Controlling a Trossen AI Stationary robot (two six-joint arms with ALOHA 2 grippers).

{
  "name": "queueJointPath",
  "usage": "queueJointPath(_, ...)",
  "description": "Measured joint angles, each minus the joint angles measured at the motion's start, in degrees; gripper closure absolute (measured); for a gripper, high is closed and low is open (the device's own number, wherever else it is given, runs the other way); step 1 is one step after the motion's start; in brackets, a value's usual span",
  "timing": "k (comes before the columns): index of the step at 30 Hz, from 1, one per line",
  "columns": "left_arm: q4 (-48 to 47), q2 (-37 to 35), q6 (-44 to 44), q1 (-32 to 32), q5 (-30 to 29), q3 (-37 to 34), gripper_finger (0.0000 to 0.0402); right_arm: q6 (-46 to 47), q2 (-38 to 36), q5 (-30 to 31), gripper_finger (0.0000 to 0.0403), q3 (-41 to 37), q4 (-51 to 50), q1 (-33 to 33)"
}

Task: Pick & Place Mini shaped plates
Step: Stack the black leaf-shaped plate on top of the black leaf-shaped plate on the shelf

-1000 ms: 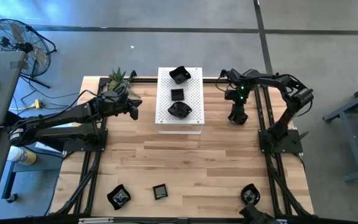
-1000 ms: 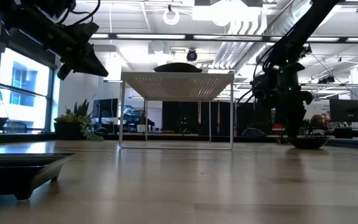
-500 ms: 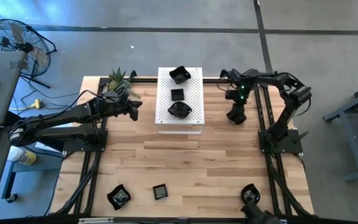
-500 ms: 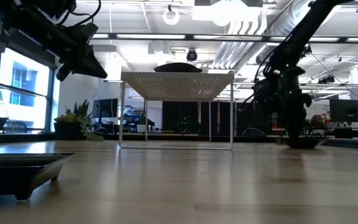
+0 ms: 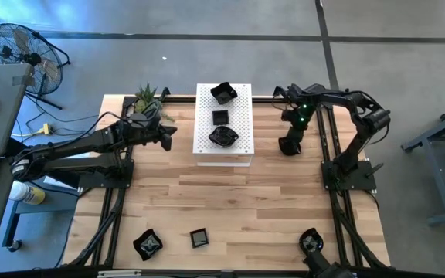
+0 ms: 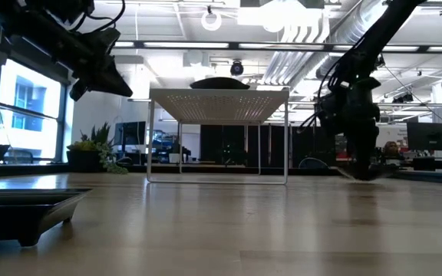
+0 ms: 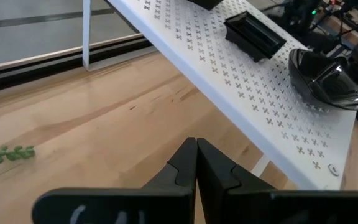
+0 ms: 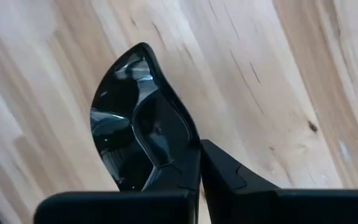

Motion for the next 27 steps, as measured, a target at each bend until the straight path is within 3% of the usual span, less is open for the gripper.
queueJointPath(14, -1.0, 0.0, 0.1, 0.0, 1.1, 0.0, 0.0401, 10.0, -18.0, -4.9, 0.0398, 1.2, -6.9, 1.6)
queueJointPath(20, -1.0, 0.0, 0.5, 0.0, 1.0, 0.0, 0.0401, 15.2, -22.2, -3.0, 0.0400, 9.1, -11.9, 8.9)
queueJointPath(27, -1.0, 0.0, 0.6, 0.0, 0.9, 0.0, 0.0401, 22.9, -18.0, -0.7, 0.0399, 24.2, -12.9, 21.5)
